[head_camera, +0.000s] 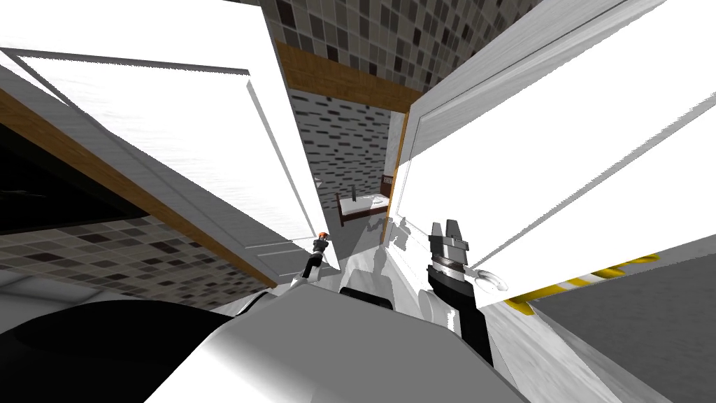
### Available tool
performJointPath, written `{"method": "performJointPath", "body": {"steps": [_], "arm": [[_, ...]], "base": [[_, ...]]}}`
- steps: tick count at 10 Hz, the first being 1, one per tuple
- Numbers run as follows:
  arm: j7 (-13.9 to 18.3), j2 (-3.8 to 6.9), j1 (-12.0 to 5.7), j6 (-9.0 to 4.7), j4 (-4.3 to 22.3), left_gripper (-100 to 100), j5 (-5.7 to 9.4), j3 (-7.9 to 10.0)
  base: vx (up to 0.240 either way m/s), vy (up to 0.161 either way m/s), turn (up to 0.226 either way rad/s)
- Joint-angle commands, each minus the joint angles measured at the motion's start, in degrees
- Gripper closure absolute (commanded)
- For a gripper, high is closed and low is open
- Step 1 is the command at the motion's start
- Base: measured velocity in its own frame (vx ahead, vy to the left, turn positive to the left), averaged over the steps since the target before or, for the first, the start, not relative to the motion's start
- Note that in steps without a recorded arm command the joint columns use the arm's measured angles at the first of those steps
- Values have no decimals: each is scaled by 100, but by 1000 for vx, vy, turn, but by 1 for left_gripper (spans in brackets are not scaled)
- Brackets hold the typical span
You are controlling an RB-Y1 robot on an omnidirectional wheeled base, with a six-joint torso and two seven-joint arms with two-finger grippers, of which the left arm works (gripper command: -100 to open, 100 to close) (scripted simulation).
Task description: Pull the door open
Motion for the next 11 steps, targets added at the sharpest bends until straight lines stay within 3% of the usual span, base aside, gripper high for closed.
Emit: {"method": "performJointPath", "body": {"steps": [1,6,10,11], "arm": [[195,-53,97,66,-21,100,31,-38],[982,-31,25,62,51,100,219,-137],[1061,-31,25,62,51,100,219,-137],[1276,-25,7,61,69,100,266,-162]], "base": [[-40,11,-25],[-40,13,-28],[-12,2,-6],[-19,6,-20]]}}
